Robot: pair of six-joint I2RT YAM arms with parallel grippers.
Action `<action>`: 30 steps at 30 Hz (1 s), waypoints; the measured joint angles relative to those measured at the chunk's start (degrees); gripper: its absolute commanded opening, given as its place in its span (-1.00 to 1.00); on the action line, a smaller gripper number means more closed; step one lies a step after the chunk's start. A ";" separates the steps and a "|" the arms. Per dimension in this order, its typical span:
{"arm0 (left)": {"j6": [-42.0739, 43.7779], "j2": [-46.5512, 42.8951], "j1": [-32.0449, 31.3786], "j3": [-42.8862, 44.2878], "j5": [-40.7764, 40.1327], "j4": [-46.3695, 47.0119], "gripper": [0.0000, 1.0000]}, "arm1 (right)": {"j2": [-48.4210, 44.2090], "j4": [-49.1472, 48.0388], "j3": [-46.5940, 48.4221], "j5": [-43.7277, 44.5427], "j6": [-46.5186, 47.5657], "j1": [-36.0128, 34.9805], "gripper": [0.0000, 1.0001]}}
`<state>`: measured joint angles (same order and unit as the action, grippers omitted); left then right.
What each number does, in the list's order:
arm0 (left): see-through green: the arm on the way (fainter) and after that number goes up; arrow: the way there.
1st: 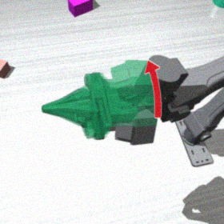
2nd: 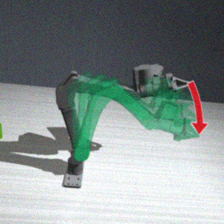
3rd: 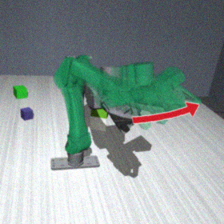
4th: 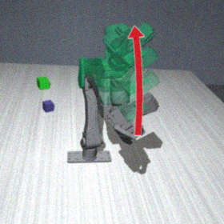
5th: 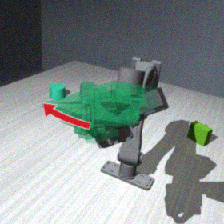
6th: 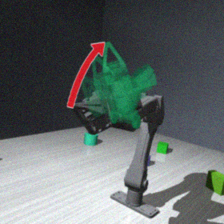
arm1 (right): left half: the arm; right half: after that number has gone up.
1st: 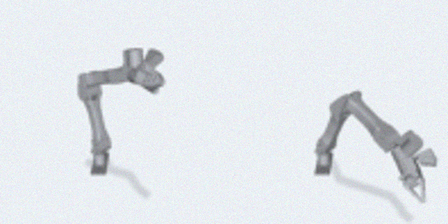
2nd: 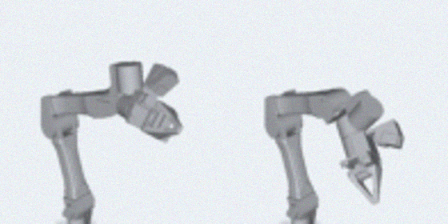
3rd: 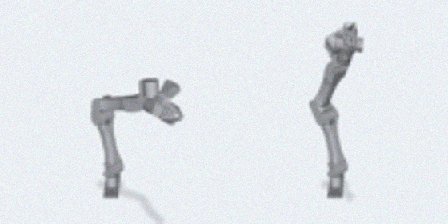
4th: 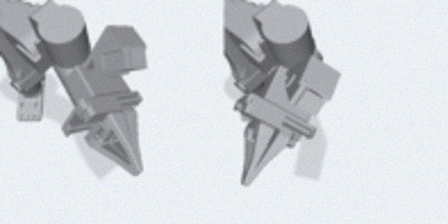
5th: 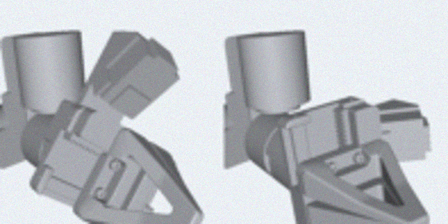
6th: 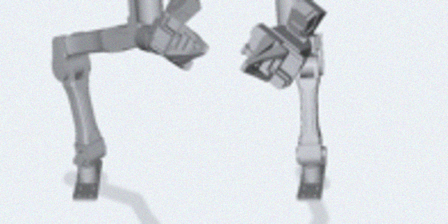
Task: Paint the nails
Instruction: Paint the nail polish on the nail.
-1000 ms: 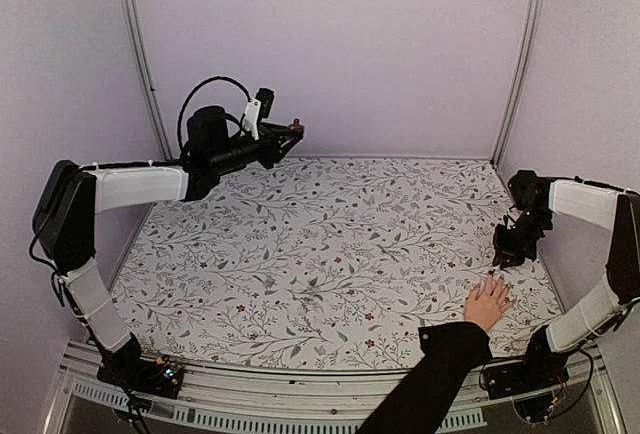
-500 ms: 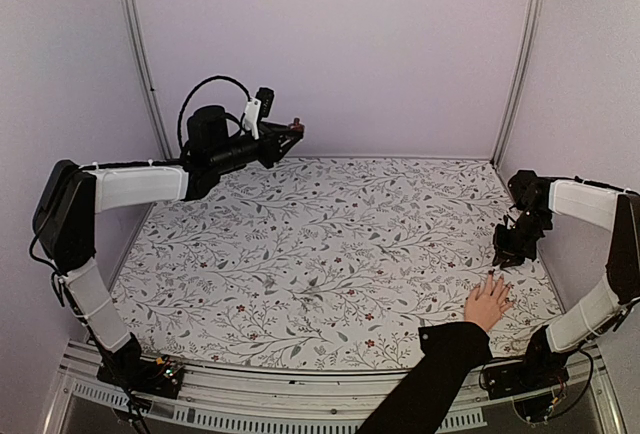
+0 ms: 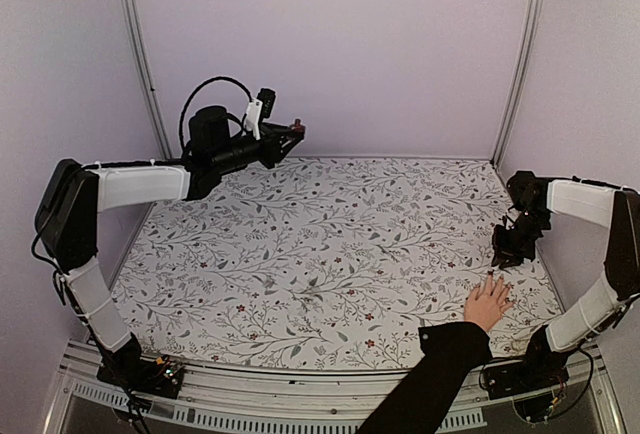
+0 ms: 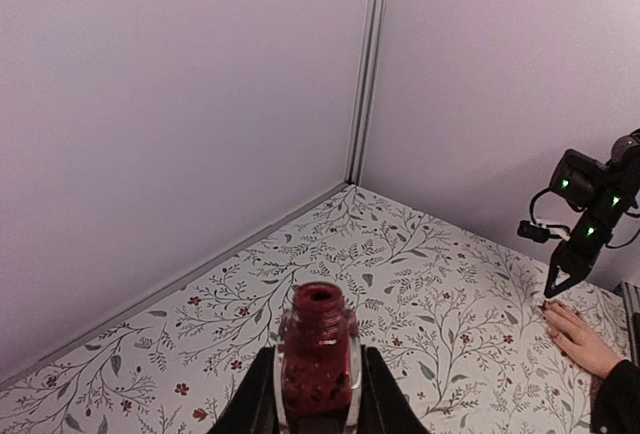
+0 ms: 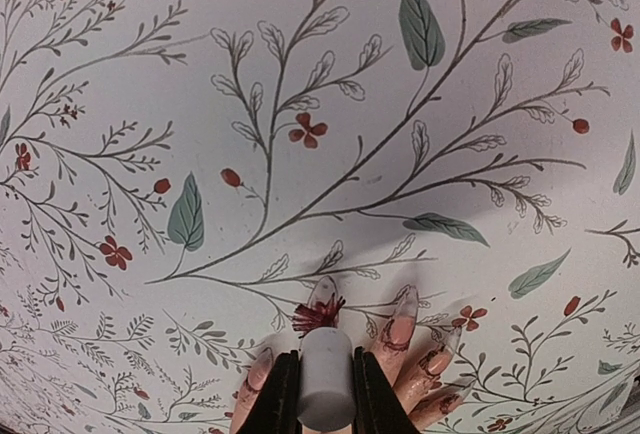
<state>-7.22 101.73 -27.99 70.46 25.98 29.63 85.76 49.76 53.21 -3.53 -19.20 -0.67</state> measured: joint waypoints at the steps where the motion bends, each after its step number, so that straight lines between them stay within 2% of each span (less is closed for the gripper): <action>1: 0.00 0.02 0.00 0.00 0.00 -0.02 -1.00 | 0.04 0.02 0.09 -0.02 0.00 -0.02 -1.00; 30: -0.42 0.66 0.00 0.76 0.09 0.02 -1.00 | 1.77 -0.13 2.21 0.04 1.03 0.00 -1.00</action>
<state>-7.64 102.39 -27.99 71.22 26.06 29.65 87.53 49.63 55.42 -3.49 -18.17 -0.67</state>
